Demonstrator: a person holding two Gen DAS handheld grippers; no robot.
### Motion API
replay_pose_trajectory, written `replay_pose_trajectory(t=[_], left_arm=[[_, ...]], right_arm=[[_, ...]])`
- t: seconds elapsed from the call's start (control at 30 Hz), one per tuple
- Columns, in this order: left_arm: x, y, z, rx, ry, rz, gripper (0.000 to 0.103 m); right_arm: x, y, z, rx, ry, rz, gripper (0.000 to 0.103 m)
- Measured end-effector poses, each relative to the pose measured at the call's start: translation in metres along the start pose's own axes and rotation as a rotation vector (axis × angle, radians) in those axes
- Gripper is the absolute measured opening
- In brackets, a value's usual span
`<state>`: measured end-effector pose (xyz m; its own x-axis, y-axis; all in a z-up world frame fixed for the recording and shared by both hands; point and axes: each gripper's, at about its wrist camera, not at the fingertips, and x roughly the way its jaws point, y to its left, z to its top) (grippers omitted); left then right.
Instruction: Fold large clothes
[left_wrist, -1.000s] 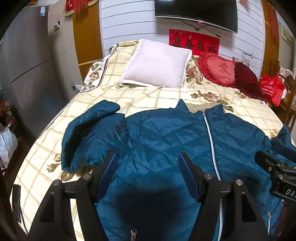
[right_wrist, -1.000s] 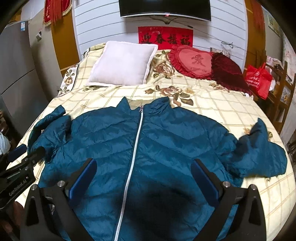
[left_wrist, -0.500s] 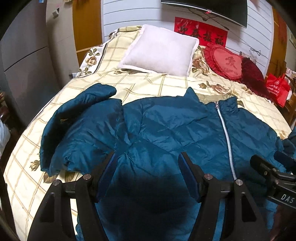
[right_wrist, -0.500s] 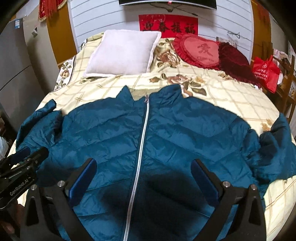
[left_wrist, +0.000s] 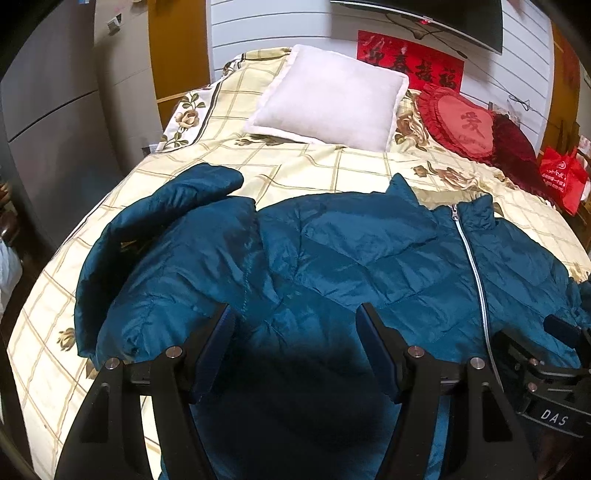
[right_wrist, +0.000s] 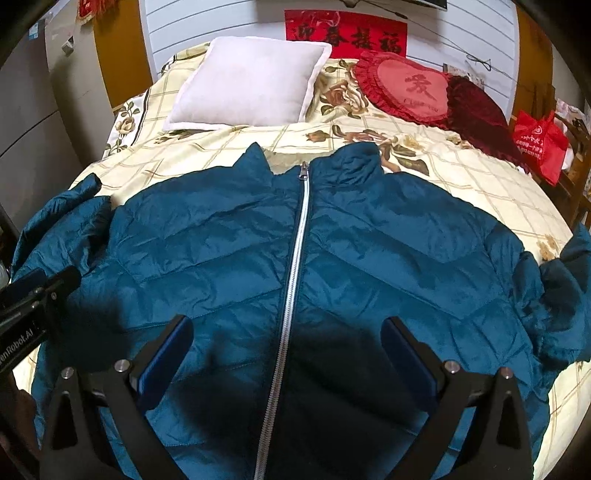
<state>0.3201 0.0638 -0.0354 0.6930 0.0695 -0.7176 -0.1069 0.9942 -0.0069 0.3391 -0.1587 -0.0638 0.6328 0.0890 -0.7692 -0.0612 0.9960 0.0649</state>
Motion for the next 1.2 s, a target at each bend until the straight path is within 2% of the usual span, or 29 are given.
replay_pose_trajectory(t=[0.63, 0.83, 0.9, 1.0, 1.2], left_arm=[[0.005, 0.011, 0.008, -0.006, 0.002, 0.018, 0.081], [0.002, 0.056, 0.033, -0.086, -0.026, 0.063, 0.081], [0.012, 0.074, 0.043, -0.115, 0.003, 0.076, 0.086], [0.042, 0.102, 0.054, -0.158, 0.092, 0.1, 0.086], [0.076, 0.12, 0.06, -0.174, 0.138, 0.113, 0.083]], right_arm=[[0.008, 0.016, 0.003, -0.018, 0.012, 0.016, 0.103], [0.007, 0.017, 0.0, -0.026, 0.019, 0.038, 0.103], [0.006, 0.016, -0.001, -0.027, 0.018, 0.043, 0.103], [0.007, 0.015, -0.002, -0.019, 0.019, 0.051, 0.103], [0.012, 0.015, -0.006, -0.004, 0.043, 0.075, 0.103]])
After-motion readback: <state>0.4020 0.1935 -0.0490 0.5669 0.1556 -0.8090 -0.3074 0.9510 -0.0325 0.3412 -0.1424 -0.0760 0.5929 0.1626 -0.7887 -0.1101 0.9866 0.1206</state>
